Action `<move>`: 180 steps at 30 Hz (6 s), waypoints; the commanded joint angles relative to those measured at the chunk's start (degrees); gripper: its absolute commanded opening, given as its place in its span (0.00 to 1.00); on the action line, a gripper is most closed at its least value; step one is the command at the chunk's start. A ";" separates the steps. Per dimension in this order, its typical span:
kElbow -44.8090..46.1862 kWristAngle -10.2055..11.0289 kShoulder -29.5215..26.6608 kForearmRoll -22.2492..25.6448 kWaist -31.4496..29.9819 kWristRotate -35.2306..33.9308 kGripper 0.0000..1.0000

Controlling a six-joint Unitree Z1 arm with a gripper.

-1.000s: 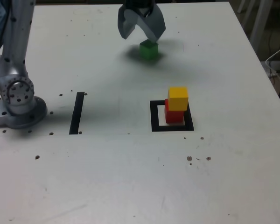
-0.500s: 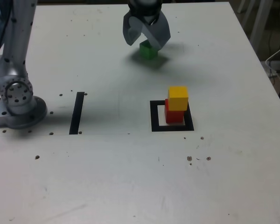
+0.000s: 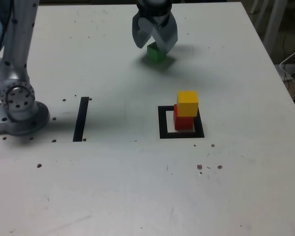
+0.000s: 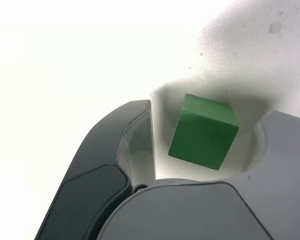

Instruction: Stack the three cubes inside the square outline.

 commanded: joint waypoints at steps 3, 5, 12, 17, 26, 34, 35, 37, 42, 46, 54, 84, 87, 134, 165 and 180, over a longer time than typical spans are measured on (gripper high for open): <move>0.05 0.02 -0.03 0.45 0.10 0.28 0.55; 0.11 0.02 -0.04 0.71 0.10 0.35 0.54; 0.30 0.02 0.03 1.02 0.11 1.12 0.47; 0.32 -0.26 0.20 1.83 0.10 2.35 0.46; 0.64 -1.20 0.52 2.77 0.10 3.48 0.38; 0.57 -2.13 0.89 3.02 0.10 3.50 0.32; 0.54 -2.27 0.92 3.04 0.10 3.50 0.32; 0.50 -2.48 0.93 3.12 0.12 3.50 0.31; 0.34 -2.59 0.66 3.30 0.12 3.50 0.31; -0.43 -2.61 -0.74 3.94 -0.12 3.48 0.31; -3.53 -2.83 -5.65 7.63 -2.47 1.13 0.30; -1.20 0.78 -6.12 7.26 -0.75 1.29 0.99; -0.56 0.66 -6.06 5.77 -0.13 1.31 0.99; 2.93 0.15 -2.02 3.11 0.83 2.90 0.83; 2.00 -2.98 -0.15 -0.03 2.11 -1.32 0.31; 1.31 -4.56 0.23 1.40 2.10 -3.04 0.13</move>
